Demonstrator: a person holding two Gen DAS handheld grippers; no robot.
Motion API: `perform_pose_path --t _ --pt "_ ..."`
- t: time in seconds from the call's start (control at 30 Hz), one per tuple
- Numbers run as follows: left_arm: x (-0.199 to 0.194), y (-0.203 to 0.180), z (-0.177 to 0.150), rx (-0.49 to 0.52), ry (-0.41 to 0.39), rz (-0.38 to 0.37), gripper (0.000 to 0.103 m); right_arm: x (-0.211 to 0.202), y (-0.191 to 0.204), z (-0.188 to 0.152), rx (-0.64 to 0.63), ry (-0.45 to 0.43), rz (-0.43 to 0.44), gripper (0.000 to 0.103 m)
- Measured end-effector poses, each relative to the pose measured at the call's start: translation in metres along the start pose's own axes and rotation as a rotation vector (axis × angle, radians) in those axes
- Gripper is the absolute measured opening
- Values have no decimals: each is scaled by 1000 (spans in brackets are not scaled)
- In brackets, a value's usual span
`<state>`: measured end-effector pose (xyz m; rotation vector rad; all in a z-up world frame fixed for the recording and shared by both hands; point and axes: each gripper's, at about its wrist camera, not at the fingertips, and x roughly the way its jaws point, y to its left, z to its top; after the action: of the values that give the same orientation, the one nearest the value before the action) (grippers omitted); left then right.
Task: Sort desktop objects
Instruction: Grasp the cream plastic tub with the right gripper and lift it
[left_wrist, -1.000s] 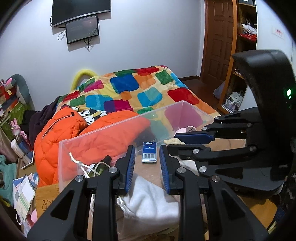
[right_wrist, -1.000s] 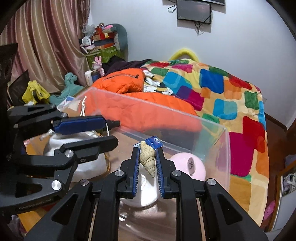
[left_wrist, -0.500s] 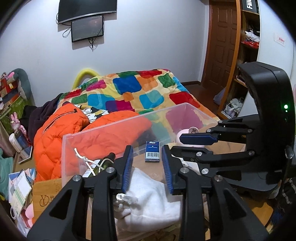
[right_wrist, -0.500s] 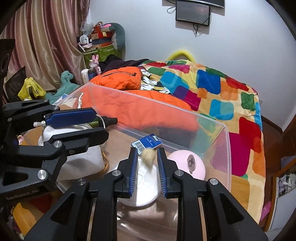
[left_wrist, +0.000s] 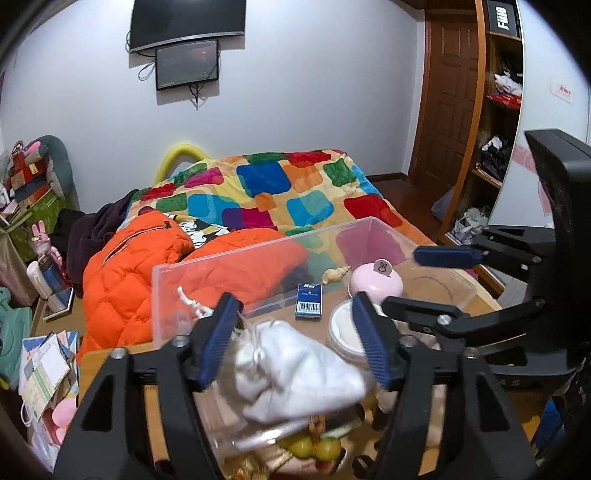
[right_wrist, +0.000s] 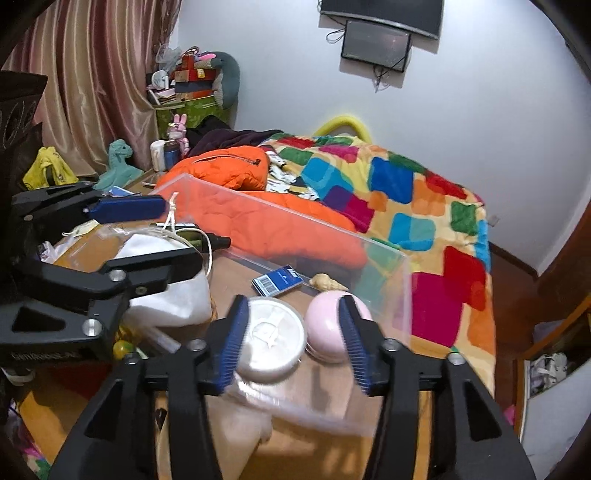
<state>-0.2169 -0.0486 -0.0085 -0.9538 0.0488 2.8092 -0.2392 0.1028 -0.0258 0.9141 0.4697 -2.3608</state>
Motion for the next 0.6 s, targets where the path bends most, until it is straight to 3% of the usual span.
perform_pose_path --t 0.13,0.2,0.27,0.37,0.6 --pt "-18 0 -9 4 -8 32 71 -19 4 -10 17 -21 -10 60" --pt "-27 0 -14 8 -13 46 74 -28 8 -16 24 -24 -24 71" --pt "-38 1 -20 9 -22 55 76 -36 11 -22 31 -34 -39 75" --pt "-53 4 -29 3 -30 63 83 -48 16 -30 48 -41 -45 80" --pt "-69 12 -60 -24 5 76 84 -50 39 -56 71 -14 -9 81"
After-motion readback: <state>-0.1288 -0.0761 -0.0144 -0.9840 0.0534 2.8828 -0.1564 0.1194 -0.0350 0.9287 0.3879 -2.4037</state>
